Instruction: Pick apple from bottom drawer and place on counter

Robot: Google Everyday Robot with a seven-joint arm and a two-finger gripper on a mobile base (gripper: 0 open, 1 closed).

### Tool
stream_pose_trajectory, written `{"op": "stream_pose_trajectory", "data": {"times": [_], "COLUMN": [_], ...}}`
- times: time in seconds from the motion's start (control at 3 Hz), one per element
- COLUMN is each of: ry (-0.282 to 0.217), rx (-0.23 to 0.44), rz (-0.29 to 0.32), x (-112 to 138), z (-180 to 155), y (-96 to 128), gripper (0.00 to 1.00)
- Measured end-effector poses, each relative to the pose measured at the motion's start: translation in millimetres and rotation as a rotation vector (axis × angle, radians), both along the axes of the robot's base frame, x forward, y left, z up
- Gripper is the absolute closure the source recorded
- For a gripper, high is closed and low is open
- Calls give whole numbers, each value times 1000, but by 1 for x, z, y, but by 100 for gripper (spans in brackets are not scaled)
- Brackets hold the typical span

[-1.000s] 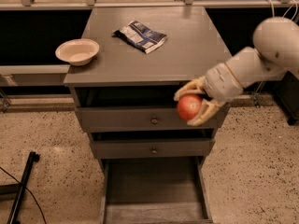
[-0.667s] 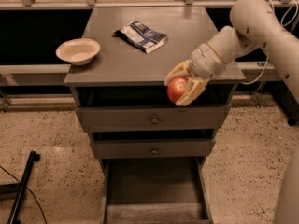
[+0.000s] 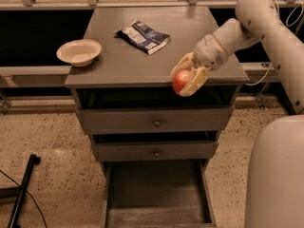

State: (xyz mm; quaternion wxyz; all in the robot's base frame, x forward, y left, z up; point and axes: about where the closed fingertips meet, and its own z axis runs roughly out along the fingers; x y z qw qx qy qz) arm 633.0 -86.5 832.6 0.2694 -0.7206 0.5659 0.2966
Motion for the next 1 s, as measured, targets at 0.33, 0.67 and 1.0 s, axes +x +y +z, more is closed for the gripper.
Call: {"op": "stream_pose_trajectory", "data": {"times": [0.33,0.67,1.0], "ry": [0,-45,-131], "rx": [0,-6,-11], "rz": [0,-17,72], "x": [0,7,2], "z": [0,8,35], "y": [0,12,46], "gripper": [100,100,100]}}
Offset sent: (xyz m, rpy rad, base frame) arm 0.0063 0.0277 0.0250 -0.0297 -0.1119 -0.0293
